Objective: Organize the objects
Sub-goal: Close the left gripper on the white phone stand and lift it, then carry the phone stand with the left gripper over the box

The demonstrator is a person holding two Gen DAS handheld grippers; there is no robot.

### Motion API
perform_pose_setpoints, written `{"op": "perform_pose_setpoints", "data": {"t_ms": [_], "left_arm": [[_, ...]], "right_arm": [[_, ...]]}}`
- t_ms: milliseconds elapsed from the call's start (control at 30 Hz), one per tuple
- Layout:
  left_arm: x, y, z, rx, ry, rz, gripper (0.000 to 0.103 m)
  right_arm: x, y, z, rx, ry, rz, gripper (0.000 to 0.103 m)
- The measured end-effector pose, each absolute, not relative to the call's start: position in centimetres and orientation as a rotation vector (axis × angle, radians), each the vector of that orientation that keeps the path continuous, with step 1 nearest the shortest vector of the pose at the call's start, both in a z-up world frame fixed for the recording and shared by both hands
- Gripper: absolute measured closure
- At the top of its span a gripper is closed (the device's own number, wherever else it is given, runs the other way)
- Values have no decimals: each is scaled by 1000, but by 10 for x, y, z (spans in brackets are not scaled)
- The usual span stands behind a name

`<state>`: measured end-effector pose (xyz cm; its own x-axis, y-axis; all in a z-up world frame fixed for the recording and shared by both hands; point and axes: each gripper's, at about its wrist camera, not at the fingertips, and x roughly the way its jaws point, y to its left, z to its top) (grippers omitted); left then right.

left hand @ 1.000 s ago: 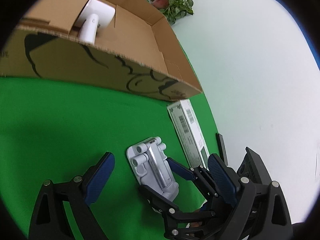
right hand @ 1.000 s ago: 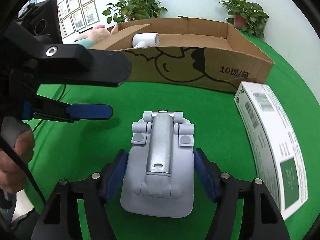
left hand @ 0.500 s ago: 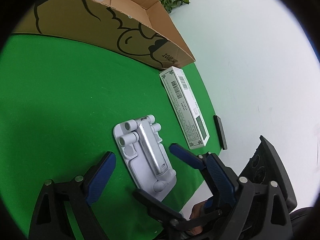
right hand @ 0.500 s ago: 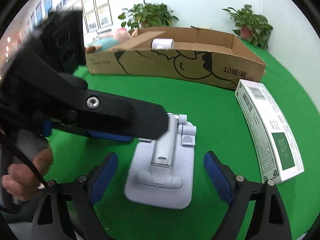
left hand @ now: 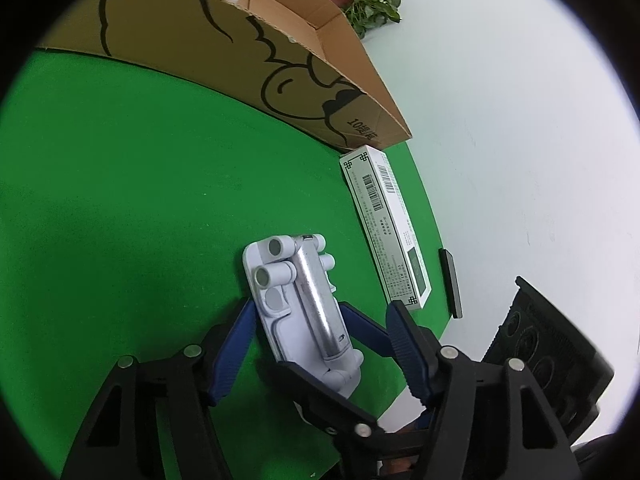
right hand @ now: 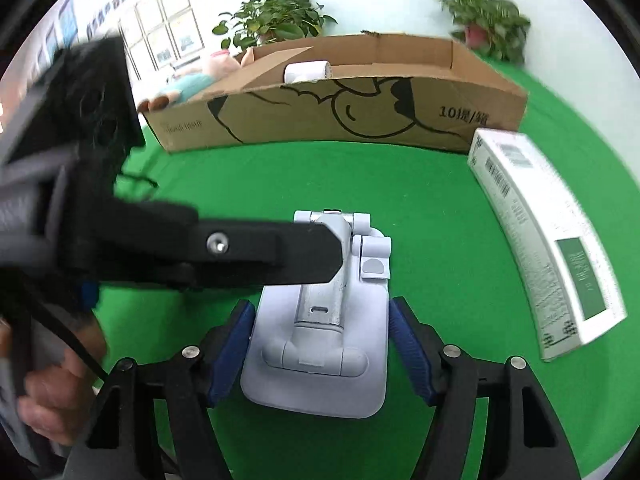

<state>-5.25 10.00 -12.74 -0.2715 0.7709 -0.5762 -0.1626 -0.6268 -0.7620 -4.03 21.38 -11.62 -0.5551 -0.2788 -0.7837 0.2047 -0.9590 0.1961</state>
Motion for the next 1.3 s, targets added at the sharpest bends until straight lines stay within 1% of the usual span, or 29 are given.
{"op": "perform_pose_setpoints", "data": {"t_ms": [33, 67, 100, 167, 233, 267, 300, 400, 600, 800, 1200, 1300], "left_arm": [[-52, 100, -127, -1359, -780, 1956, 40], [-52, 101, -127, -1364, -777, 1966, 44], [-50, 97, -126, -1370, -770, 1974, 51], [-49, 98, -126, -1382, -736, 1992, 59], [-48, 98, -127, -1390, -723, 1997, 63], [-48, 99, -127, -1396, -719, 1993, 68], [-47, 100, -126, -1397, -714, 1994, 69], [-47, 99, -119, -1374, -703, 2004, 70], [-44, 95, -103, -1329, -680, 2029, 70], [-48, 106, -84, -1271, -627, 2057, 71], [-73, 118, -12, -1109, -493, 2115, 71], [-82, 122, -2, -1086, -477, 2121, 71]], "right_arm": [[-42, 214, -116, 1309, -148, -2534, 37], [-42, 215, -115, 1311, -168, -2523, 37], [-42, 215, -115, 1314, -159, -2523, 37], [-41, 212, -115, 1314, -146, -2520, 37], [-39, 210, -113, 1301, -157, -2500, 37], [-38, 207, -112, 1287, -159, -2486, 37], [-31, 201, -113, 1276, -150, -2486, 37], [-24, 192, -106, 1232, -87, -2499, 38], [-15, 188, -89, 1169, -45, -2526, 38], [-20, 183, -70, 1097, -40, -2565, 38], [-30, 190, -7, 912, -51, -2681, 38], [-37, 192, 7, 882, -47, -2706, 38]]}}
